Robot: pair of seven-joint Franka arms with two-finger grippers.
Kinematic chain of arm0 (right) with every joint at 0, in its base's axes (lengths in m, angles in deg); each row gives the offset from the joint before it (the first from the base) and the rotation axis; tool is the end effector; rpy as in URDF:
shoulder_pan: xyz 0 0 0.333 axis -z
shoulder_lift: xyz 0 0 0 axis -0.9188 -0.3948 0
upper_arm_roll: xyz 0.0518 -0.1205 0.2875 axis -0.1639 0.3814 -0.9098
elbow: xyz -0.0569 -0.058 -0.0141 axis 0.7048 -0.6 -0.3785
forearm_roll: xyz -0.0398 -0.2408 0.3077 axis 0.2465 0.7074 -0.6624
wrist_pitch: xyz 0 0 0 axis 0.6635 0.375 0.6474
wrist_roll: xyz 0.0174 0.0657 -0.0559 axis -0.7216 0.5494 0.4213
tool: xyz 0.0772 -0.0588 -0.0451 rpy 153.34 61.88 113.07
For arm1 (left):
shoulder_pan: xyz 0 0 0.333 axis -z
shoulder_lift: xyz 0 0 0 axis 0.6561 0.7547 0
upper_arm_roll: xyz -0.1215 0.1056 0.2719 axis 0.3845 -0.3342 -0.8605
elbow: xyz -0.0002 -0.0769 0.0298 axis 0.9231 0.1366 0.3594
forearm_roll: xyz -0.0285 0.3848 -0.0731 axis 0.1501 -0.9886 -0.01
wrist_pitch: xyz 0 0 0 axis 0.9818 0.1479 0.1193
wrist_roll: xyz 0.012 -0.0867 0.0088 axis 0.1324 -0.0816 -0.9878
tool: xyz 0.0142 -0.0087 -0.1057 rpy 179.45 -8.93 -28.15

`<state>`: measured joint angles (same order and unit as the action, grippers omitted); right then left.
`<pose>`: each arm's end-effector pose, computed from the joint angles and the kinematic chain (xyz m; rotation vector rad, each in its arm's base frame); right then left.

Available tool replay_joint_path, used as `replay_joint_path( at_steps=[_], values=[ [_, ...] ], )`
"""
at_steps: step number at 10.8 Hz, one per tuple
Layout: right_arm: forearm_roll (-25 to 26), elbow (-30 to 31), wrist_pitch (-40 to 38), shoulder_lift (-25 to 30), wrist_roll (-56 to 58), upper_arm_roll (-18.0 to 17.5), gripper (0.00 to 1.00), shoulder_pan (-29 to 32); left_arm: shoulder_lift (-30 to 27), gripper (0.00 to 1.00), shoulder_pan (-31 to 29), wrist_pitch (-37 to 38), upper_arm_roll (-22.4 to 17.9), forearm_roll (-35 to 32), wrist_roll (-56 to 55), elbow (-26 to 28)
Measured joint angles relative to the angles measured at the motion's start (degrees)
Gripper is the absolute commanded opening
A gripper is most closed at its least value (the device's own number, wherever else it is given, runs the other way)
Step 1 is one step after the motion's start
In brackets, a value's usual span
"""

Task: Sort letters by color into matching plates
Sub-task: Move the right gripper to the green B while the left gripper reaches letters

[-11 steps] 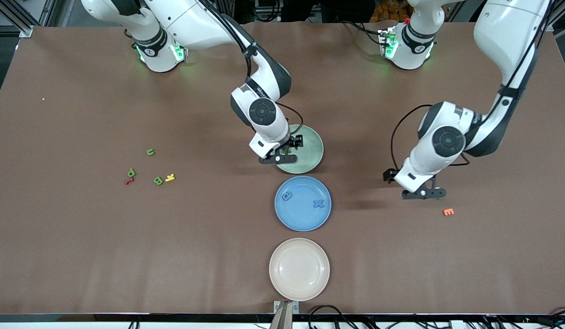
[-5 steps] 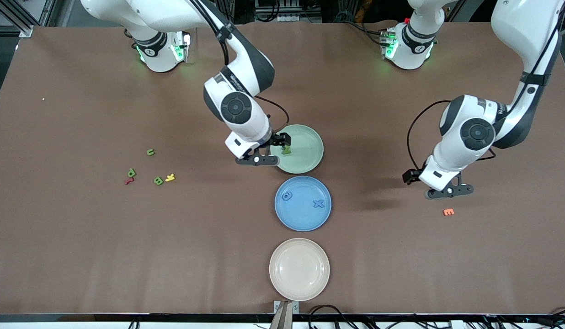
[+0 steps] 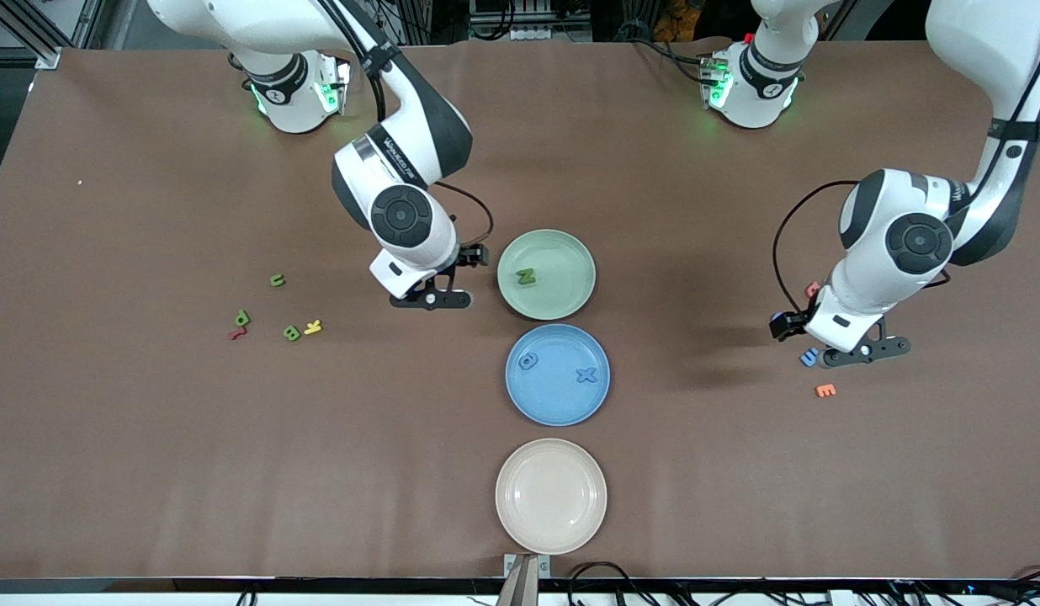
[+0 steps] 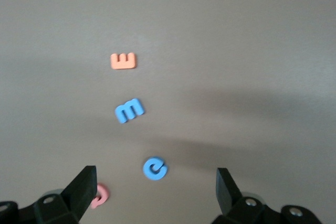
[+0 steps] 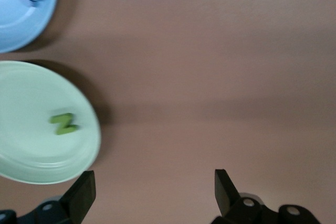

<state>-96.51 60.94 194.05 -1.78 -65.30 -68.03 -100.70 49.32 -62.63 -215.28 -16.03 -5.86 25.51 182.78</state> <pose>0.5189 0.3877 0.3298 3.0890 0.0028 -0.3981 0.5911 -0.0582 0.3045 -3.0321 -0.2299 -0.0471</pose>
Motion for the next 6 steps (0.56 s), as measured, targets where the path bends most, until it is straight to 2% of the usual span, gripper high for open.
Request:
replay_joint_path(
  at_steps=[3,4,6],
  values=[
    [2.62,5.85,-0.27,4.07,5.09,0.16,1.0,3.36,-0.76,1.0,-0.07,2.85,-1.69,1.15,-0.44,1.02],
    [3.69,7.75,-0.27,5.58,9.66,0.24,1.0,5.09,-0.8,1.0,1.23,2.87,-4.14,2.51,-0.94,1.63],
    [5.71,10.94,-0.25,8.23,17.17,0.46,1.0,8.41,-1.2,1.0,6.73,2.88,-12.02,6.04,-1.54,2.53]
  ],
)
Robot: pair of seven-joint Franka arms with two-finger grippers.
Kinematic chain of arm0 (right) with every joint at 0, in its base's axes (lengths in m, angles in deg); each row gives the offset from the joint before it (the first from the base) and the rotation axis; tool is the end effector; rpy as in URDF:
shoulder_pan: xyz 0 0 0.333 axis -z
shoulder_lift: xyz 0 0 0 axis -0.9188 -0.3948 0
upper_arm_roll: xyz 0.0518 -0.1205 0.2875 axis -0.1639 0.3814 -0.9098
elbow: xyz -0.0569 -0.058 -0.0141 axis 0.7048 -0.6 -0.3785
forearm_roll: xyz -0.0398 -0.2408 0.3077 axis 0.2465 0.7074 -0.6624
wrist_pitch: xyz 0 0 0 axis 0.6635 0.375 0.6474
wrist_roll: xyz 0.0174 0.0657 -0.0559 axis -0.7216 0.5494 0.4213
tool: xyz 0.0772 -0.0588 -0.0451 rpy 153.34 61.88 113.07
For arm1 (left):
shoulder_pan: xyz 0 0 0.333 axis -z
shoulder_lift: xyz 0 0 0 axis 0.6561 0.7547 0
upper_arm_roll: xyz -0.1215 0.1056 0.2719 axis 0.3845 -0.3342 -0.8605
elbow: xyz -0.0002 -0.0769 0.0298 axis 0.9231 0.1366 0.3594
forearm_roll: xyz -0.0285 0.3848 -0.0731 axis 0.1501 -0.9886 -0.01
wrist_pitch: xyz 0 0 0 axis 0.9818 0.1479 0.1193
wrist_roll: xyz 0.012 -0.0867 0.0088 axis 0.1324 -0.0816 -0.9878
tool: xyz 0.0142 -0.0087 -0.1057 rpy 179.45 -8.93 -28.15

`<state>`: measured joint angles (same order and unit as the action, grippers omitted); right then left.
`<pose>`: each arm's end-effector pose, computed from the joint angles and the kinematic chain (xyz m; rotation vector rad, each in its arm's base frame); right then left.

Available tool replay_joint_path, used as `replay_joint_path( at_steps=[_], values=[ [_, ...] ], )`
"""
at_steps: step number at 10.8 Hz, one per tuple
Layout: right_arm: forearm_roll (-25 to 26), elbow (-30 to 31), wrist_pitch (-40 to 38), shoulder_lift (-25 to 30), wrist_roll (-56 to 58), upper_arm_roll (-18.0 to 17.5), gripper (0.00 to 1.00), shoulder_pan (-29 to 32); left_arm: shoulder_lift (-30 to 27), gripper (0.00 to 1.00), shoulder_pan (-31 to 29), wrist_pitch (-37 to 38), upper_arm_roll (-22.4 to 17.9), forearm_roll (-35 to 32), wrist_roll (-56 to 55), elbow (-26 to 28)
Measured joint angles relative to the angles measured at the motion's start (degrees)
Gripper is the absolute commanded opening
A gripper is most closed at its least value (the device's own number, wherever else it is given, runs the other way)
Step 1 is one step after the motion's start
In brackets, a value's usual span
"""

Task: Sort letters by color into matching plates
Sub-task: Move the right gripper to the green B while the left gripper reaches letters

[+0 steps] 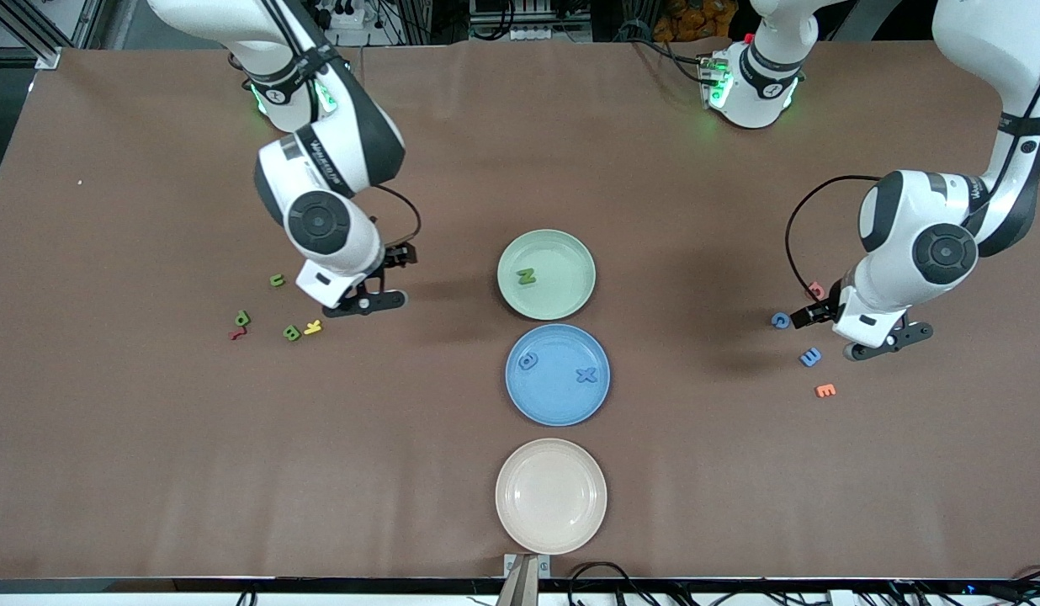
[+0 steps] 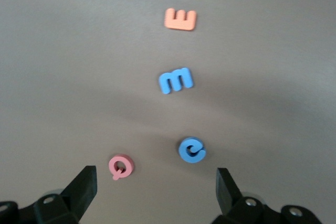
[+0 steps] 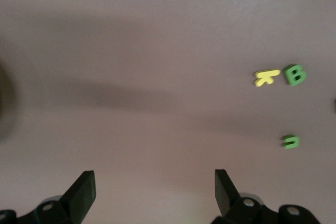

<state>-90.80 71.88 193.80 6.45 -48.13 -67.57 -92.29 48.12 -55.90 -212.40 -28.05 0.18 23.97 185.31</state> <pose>0.5301 0.2747 0.3368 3.0209 0.2876 -0.4084 0.5736 -0.0095 0.2794 -2.9784 -0.4912 0.1213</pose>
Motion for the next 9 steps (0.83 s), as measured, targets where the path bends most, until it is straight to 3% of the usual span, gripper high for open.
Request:
replay_joint_path(
  at_steps=[1,3,6,9],
  values=[
    [0.83,0.91,0.06,0.81,3.37,0.04,1.0,1.31,-0.39,1.0,2.57,0.0,-3.45,2.23,-0.61,0.21],
    [2.15,2.06,0.97,1.45,10.6,0.05,1.0,3.75,-0.82,1.0,5.59,-0.13,-6.37,5.74,-4.9,0.54],
    [2.41,4.85,4.86,1.91,21.28,0.23,0.98,8.55,-0.09,1.0,8.63,-4.69,-6.73,6.46,-13.84,2.15],
    [2.45,7.52,8.36,2.94,29.42,0.29,0.91,12.85,1.43,1.0,8.76,-15.71,-7.45,6.71,-15.26,6.9]
  ],
)
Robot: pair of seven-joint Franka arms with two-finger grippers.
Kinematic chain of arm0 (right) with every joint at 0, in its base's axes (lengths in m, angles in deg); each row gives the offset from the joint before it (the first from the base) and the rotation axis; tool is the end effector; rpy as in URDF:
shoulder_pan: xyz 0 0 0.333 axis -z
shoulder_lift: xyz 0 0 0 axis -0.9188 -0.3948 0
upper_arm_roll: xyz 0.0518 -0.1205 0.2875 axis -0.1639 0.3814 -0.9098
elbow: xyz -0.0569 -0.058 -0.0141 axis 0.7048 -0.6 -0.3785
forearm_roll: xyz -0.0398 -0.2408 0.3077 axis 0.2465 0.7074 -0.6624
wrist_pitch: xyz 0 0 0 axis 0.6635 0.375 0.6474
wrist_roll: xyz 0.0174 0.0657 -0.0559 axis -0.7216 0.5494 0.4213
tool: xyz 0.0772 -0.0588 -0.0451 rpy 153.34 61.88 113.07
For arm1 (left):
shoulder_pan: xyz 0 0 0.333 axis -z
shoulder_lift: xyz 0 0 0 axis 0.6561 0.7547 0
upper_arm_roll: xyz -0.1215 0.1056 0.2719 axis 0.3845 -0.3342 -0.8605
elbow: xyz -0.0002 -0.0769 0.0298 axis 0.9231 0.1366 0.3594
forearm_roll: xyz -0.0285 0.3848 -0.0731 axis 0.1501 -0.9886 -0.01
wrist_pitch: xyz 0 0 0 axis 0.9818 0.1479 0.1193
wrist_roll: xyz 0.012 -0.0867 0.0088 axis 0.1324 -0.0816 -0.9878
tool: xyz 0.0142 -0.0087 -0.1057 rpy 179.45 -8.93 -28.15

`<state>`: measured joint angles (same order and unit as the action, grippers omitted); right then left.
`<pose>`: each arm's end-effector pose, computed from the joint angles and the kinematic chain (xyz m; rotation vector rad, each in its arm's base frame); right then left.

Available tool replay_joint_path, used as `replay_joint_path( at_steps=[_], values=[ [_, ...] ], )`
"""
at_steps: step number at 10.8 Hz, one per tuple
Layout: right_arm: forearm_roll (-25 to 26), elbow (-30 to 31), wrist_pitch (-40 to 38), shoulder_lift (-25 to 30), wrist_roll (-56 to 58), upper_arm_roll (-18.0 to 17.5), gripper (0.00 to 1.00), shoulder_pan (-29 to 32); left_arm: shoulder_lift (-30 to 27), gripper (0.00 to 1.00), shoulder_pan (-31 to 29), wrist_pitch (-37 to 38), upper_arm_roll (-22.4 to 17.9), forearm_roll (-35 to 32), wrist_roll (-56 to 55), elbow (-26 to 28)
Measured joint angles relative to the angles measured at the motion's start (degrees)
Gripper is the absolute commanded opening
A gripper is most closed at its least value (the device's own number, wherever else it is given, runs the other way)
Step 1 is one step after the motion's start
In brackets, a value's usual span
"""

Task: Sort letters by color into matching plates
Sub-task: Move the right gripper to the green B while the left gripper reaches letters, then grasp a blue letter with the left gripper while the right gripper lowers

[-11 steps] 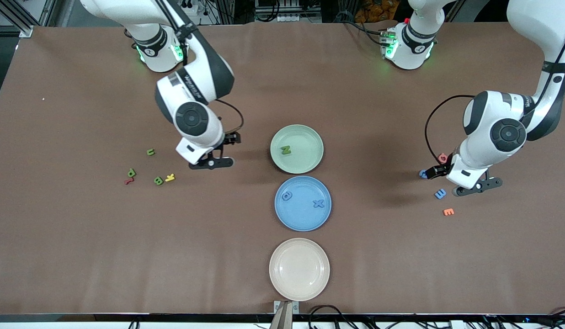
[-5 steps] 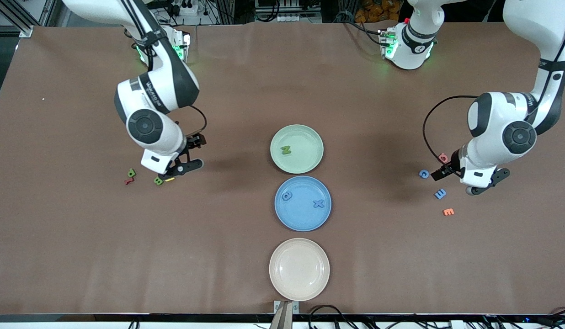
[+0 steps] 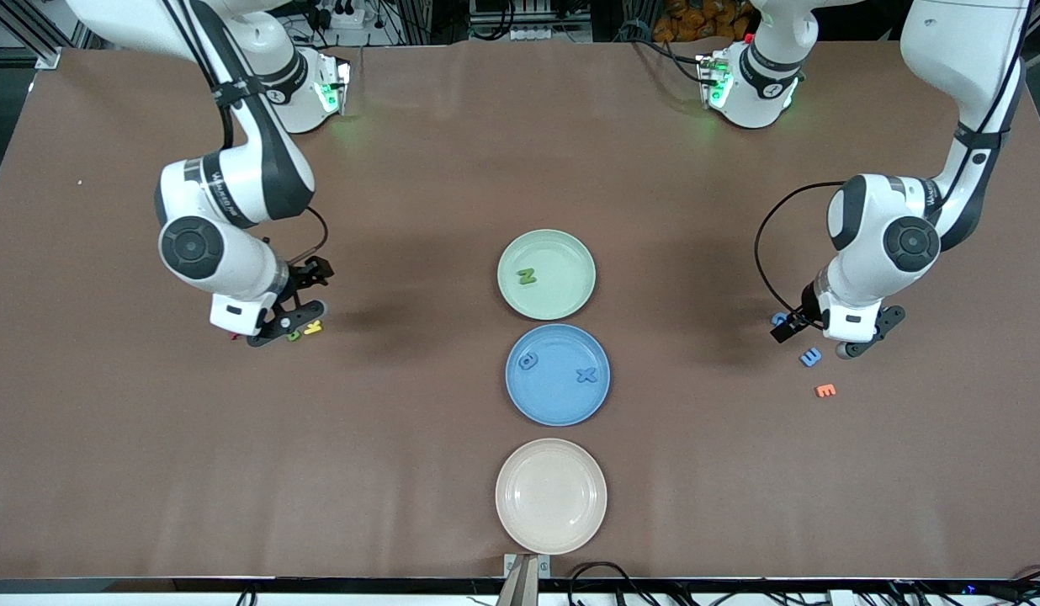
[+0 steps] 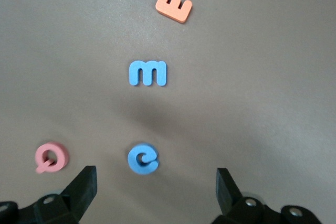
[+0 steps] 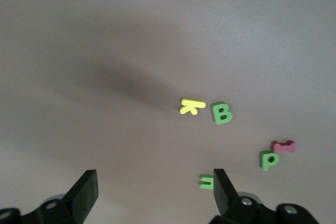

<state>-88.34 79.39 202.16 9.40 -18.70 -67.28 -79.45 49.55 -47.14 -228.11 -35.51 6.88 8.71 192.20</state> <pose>0.5611 0.1403 0.3208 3.0120 0.7622 -0.3298 0.5579 -0.0328 0.2359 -2.9693 -0.9706 -0.0225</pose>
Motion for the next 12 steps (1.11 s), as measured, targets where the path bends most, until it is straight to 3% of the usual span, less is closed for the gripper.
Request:
replay_joint_path(
  at_steps=[5,12],
  values=[
    [0.02,3.48,8.34,0.06,7.06,0.04,0.89,4.99,2.71,1.0,0.02,-8.07,-0.6,1.59,-8.7,1.88],
    [0.02,10.82,22.55,-1.73,15.89,0.09,0.73,7.42,6.13,1.0,0.11,-13.98,-0.69,1.62,-9.64,4.58]
  ],
)
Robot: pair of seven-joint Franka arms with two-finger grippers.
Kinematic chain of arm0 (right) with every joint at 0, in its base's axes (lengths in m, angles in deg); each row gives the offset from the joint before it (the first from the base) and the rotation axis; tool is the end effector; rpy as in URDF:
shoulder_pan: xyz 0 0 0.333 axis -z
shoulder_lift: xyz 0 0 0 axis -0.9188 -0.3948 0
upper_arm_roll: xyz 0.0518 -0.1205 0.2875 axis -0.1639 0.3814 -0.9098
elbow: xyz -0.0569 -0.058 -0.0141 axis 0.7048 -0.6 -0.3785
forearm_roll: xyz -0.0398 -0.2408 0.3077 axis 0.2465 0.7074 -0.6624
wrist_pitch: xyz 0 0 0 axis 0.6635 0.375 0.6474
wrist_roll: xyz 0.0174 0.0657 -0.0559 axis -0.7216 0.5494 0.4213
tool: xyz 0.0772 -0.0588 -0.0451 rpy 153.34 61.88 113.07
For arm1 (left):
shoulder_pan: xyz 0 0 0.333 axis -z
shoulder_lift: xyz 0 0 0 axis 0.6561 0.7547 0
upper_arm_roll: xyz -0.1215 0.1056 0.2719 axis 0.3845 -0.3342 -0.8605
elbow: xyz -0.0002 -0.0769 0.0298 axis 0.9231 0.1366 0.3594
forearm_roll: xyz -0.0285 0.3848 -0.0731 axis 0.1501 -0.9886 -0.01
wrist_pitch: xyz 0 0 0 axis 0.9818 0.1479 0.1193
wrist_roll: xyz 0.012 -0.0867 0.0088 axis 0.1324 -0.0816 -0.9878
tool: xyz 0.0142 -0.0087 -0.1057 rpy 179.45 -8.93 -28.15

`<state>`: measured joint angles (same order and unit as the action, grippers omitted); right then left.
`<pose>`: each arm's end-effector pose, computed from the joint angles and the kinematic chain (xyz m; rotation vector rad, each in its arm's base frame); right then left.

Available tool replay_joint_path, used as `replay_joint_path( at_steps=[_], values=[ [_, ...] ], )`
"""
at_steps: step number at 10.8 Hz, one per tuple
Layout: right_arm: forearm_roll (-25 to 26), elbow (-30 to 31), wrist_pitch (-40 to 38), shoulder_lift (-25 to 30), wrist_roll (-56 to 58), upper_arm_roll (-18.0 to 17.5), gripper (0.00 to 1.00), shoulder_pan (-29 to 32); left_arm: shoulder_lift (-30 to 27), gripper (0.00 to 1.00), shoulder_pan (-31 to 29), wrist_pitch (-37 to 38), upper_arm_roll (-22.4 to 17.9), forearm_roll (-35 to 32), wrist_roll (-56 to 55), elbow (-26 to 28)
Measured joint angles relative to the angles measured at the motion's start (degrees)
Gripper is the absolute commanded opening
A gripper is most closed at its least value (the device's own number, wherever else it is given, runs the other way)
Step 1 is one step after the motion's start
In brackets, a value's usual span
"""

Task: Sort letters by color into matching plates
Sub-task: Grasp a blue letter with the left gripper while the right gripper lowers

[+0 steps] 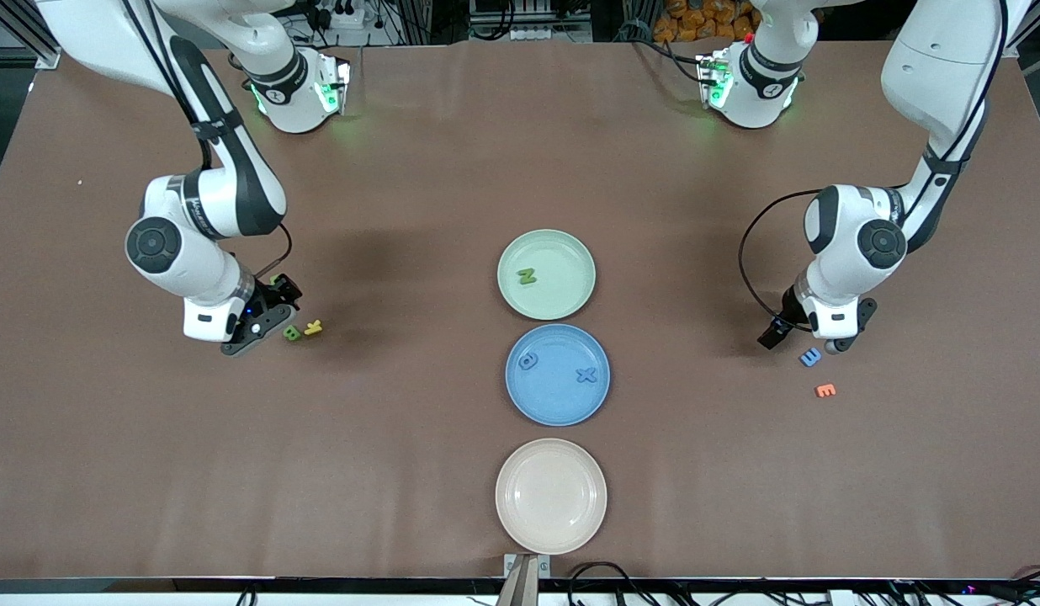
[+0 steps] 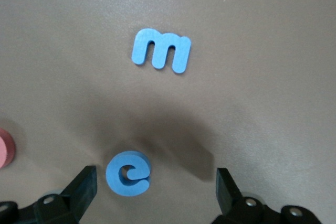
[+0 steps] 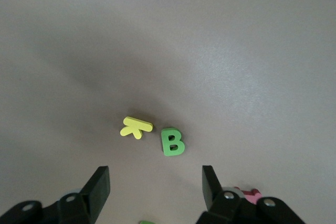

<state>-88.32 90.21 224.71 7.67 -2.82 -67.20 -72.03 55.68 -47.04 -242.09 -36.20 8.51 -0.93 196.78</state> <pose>0.5574 0.0657 0.2561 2.9752 0.9984 -0.0601 0.5380 -0.0317 0.1713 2.8270 1.2458 0.0688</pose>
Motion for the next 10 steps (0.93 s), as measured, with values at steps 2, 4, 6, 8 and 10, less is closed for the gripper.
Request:
replay_joint_path(
  at_steps=[2,4,6,8,10],
  values=[
    [0.0,0.76,2.5,-1.57,2.03,0.67,0.69,0.07,0.0,1.0,-0.03,-0.08,-0.12,0.0,0.0,0.15],
    [0.0,1.64,5.02,-2.84,3.93,1.59,0.68,0.17,0.0,0.47,-0.04,-0.16,-0.21,0.0,-0.01,0.15],
    [0.0,1.78,5.62,-3.46,4.28,1.82,0.65,0.2,0.0,0.0,-0.05,-0.19,-0.25,0.0,-0.01,0.29],
    [0.0,1.82,5.98,-3.74,4.33,1.82,0.62,0.2,-0.26,0.0,-0.12,-0.25,-0.39,0.0,-0.01,0.5],
    [0.0,1.87,7.49,-4.55,4.53,1.81,0.58,0.2,-0.82,0.0,-0.14,-0.25,-0.42,0.0,-0.01,0.67]
  ],
)
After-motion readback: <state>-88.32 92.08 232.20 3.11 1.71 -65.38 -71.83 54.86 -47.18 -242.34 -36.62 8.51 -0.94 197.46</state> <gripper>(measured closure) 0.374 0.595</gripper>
